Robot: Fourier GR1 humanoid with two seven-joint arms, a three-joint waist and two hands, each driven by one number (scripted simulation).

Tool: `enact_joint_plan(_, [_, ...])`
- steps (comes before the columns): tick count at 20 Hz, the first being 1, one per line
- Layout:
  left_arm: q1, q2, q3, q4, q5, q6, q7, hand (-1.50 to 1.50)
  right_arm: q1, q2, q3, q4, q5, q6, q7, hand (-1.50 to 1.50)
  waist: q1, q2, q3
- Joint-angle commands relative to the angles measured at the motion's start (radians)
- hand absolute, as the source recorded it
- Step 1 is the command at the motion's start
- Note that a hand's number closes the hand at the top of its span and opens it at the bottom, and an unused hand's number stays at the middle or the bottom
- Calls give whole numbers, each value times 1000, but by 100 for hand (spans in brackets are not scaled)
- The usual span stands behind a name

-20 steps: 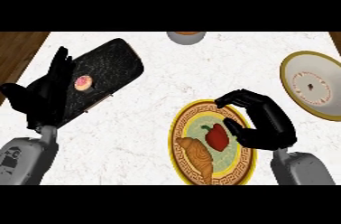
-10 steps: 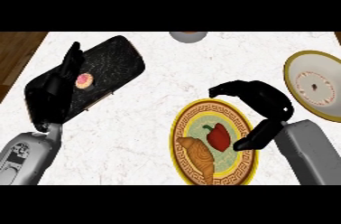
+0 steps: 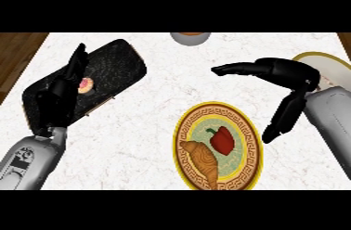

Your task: Pick the bell pepper from the plate and place it in the bowl

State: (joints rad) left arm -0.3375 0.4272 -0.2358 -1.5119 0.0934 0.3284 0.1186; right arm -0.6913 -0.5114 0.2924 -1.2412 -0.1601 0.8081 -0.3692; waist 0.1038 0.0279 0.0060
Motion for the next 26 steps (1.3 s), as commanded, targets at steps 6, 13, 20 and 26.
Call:
enact_joint_plan(6, [7, -16, -17, -14, -37, 28, 27, 0, -105, -34, 263, 3, 336, 41, -279, -150, -21, -4, -2])
enact_joint_plan(13, [39, 17, 20, -9, -27, 0, 13, 0, -170, -7, 464, 82, 454, -49, -397, -150, -33, -10, -4])
enact_joint_plan(20, [30, -6, 38, -15, -42, 20, 30, 0, -234, 49, 634, 210, 601, -185, -450, -150, -60, -17, -6])
enact_joint_plan(26, [77, -6, 63, -56, -35, -2, 56, 0, -239, 72, 689, 341, 712, -300, -519, -150, -81, -23, -6])
